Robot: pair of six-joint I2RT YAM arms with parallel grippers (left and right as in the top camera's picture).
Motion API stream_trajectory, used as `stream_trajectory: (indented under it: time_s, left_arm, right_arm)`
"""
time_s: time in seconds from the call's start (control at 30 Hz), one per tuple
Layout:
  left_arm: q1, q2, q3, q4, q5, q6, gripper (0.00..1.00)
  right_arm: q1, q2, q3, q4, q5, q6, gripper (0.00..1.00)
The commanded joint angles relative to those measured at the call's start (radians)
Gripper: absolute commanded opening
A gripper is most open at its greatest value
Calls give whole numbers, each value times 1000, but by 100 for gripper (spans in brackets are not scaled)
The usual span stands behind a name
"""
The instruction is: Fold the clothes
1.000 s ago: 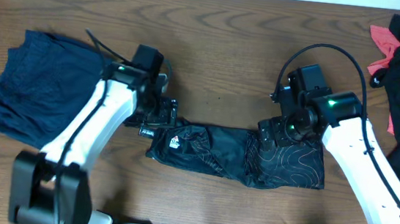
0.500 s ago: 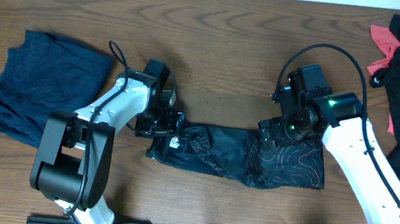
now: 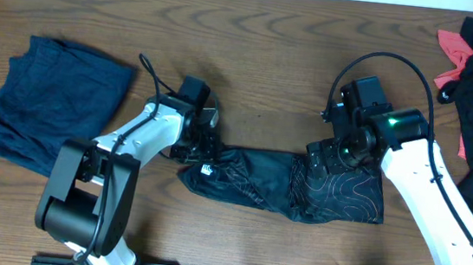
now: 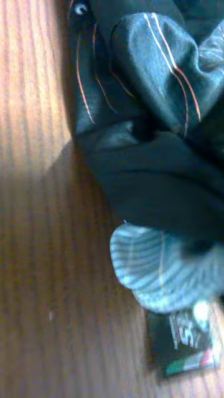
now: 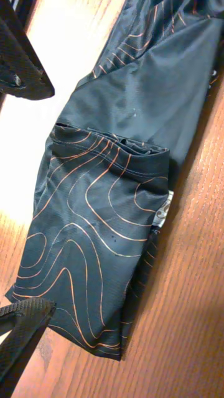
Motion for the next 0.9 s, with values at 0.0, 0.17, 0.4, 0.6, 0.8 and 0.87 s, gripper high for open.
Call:
stream_trajectory:
  time_s: [0.0, 0.17, 0.4, 0.6, 0.8, 0.87]
  left_arm:
    - [-6, 37, -30, 2, 9, -1, 19]
    - [32, -1, 5, -17, -50, -2, 6]
    - [175, -98, 117, -141, -206, -1, 6]
    - [304, -132, 247, -235, -261, -1, 6]
    - [267, -132, 428, -419, -161, -2, 6]
    - [210, -132, 468, -453, -106, -2, 6]
  right_arm:
    - [-8, -2, 3, -2, 14, 14, 99]
    - [-11, -2, 3, -8, 78, 57, 99]
    - [-80, -1, 3, -18, 119, 103, 99]
    - [-119, -1, 3, -19, 119, 99, 99]
    - [-121, -1, 3, -18, 130, 99, 99]
    - [-121, -1, 3, -18, 130, 99, 99]
